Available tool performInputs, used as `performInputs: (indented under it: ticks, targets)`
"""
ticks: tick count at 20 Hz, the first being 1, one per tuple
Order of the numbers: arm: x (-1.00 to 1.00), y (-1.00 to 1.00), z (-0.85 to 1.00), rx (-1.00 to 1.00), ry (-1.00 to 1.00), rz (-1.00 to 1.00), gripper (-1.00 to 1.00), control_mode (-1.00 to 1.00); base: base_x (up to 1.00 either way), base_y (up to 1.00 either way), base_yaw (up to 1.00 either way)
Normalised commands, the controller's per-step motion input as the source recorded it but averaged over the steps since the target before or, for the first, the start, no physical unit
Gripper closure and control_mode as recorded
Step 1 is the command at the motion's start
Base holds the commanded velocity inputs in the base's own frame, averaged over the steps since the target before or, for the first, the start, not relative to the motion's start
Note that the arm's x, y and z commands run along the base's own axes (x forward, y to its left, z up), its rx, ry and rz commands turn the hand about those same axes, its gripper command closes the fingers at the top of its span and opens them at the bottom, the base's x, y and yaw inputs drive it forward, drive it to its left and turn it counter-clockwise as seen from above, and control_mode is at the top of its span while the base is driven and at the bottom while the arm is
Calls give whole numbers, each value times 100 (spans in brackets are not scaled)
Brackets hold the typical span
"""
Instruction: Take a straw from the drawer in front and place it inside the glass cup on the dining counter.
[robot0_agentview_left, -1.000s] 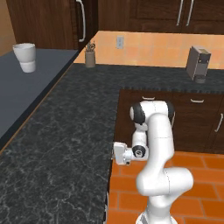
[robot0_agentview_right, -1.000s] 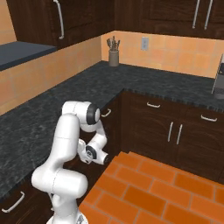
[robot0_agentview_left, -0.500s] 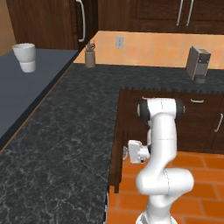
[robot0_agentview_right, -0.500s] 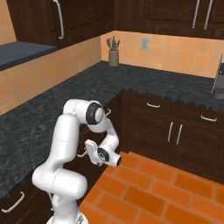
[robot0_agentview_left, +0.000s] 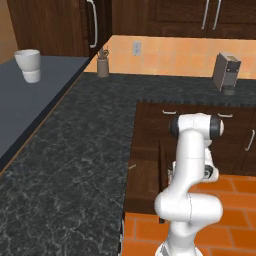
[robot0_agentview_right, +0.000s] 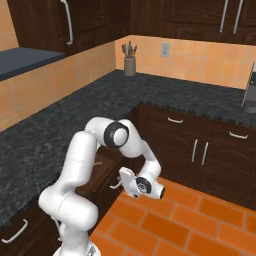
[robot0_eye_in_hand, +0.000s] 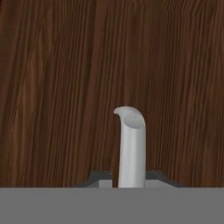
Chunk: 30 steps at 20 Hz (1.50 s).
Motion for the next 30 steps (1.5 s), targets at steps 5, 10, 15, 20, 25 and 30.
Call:
performInputs:
  ticks: [5, 10, 15, 20, 25, 30]
  targets:
    - [-43, -100, 3, 0, 0, 2, 100, -100, 0, 0, 0]
    - [-25, -81, 0, 0, 0, 2, -100, -100, 0, 0, 0]
    - [-1, -40, -12, -6, 3, 0, -100, -100, 0, 0, 0]
    - [-29, -14, 46, -15, 0, 0, -100, -100, 0, 0, 0]
    - [-24, 5, 100, -22, -4, 0, -100, -100, 0, 0, 0]
    - [-6, 36, 100, -35, -6, 0, -100, -100, 0, 0, 0]
